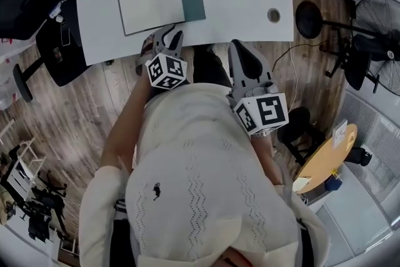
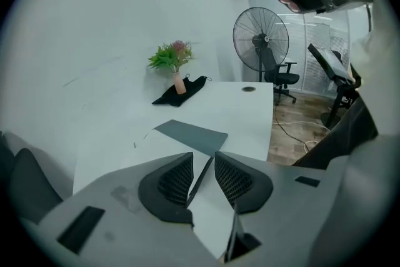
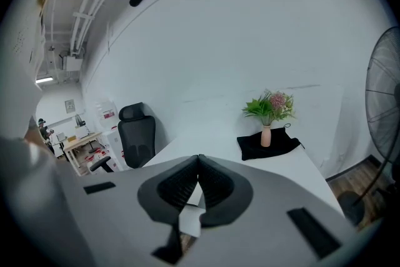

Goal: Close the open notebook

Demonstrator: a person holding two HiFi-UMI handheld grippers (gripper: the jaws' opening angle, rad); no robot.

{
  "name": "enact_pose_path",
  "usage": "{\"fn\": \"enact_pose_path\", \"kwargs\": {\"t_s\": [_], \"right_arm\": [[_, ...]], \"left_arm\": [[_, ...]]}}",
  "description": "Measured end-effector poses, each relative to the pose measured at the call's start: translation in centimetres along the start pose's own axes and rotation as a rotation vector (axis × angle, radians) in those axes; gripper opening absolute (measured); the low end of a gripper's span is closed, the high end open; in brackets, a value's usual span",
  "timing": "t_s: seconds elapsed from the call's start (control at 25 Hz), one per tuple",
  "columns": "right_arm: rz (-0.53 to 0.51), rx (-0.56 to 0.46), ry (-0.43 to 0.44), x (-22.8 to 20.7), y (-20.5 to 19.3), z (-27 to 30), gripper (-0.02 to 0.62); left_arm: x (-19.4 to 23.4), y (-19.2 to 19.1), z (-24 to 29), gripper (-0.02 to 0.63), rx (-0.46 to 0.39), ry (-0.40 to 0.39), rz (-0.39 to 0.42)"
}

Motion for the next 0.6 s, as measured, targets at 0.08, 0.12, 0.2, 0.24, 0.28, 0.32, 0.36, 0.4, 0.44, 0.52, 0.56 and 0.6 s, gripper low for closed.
{"fn": "enact_pose_path", "kwargs": {"t_s": [0.08, 0.12, 0.2, 0.24, 0.28, 0.32, 0.36, 0.4, 0.44, 0.52, 0.56, 0.6], "right_arm": [[0.001, 0.01, 0.012, -0.4, 0.0, 0.4, 0.002], [0.001, 0.015, 0.019, -0.6, 0.1, 0.7, 0.002], [-0.003, 0.024, 0.038, -1.1, 0.4, 1.3, 0.002], [-0.008, 0.028, 0.049, -1.2, 0.5, 1.6, 0.002], [-0.016, 0.032, 0.059, -1.4, 0.6, 1.9, 0.002], [-0.024, 0.036, 0.068, -1.6, 0.8, 2.2, 0.002], [-0.031, 0.04, 0.076, -1.8, 0.8, 2.5, 0.002], [-0.036, 0.044, 0.082, -2.0, 0.9, 2.7, 0.002], [-0.039, 0.048, 0.086, -2.2, 0.9, 2.9, 0.002], [-0.038, 0.058, 0.09, -2.7, 0.8, 3.3, 0.002], [-0.035, 0.065, 0.091, -2.9, 0.8, 3.4, 0.002], [-0.032, 0.071, 0.092, -3.0, 0.6, 3.5, 0.002]], "left_arm": [[-0.1, -0.2, 0.9, 0.114, 0.032, 0.002, 0.022], [-0.2, -0.3, 1.3, 0.117, 0.046, 0.002, 0.03], [-0.4, -0.4, 2.1, 0.12, 0.068, 0.004, 0.041], [-0.5, -0.5, 2.4, 0.12, 0.078, 0.005, 0.044], [-0.6, -0.6, 2.7, 0.12, 0.089, 0.007, 0.047], [-0.7, -0.7, 2.9, 0.12, 0.101, 0.009, 0.052], [-0.8, -0.9, 3.2, 0.12, 0.112, 0.013, 0.06], [-0.9, -1.0, 3.5, 0.123, 0.122, 0.019, 0.071], [-0.9, -1.1, 3.8, 0.123, 0.133, 0.027, 0.084], [-0.7, -1.2, 4.4, 0.129, 0.156, 0.052, 0.12], [-0.6, -1.3, 4.6, 0.132, 0.166, 0.064, 0.141], [-0.6, -1.4, 4.8, 0.133, 0.176, 0.073, 0.161]]}}
Point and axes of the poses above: the fingertips, and each gripper's own axes: z forward along the fingers, x to its left, y out of its top, the point moved 4 cm from there along -z, backward along the fingers, and after that the axes turned 2 degrees about -y, right-handed, at the moved point
